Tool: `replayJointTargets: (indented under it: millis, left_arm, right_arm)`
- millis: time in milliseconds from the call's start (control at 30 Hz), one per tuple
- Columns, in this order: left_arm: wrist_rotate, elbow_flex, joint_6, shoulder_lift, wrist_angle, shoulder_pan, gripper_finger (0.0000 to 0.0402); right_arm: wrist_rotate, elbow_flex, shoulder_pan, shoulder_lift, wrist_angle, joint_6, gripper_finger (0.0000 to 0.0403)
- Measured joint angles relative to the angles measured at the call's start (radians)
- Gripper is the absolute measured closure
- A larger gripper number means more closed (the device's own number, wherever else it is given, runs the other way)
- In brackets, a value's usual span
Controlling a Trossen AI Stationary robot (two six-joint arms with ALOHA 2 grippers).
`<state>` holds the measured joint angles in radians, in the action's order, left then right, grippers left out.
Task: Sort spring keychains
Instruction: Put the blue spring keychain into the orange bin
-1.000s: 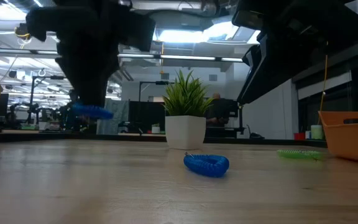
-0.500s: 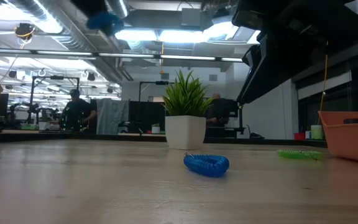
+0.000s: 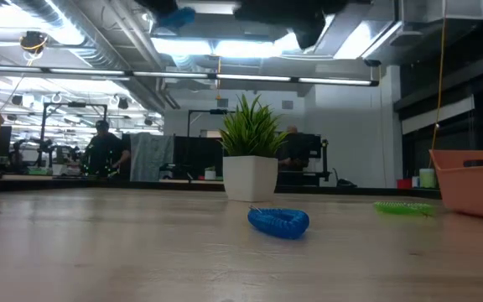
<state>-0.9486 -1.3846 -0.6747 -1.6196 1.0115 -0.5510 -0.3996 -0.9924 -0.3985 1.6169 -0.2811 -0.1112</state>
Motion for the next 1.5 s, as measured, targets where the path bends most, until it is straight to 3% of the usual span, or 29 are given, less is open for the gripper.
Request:
replayJointTargets:
  millis: [233, 433, 733, 867, 1500]
  left_arm:
    - [-0.222, 0.000, 0.077, 0.000, -0.024, -0.006, 0.0377]
    - [-0.286, 0.000, 0.152, 0.000, -0.089, -0.006, 0.0376]
    - [-0.294, 0.000, 0.276, 0.000, -0.186, 0.004, 0.0376]
    - [-0.315, 0.000, 0.282, 0.000, -0.186, 0.013, 0.0376]
    - [-0.306, 0.000, 0.296, 0.000, -0.201, 0.024, 0.0375]
  right_arm:
    - [-0.001, 0.000, 0.028, 0.000, -0.101, 0.018, 0.0276]
    - [0.000, 0.000, 0.087, 0.000, -0.148, 0.014, 0.0276]
    - [0.019, 0.000, 0.149, 0.000, -0.237, 0.006, 0.0276]
    - [0.061, 0.000, 0.154, 0.000, -0.238, 0.001, 0.0276]
    - [0.060, 0.000, 0.158, 0.000, -0.326, 0.037, 0.0276]
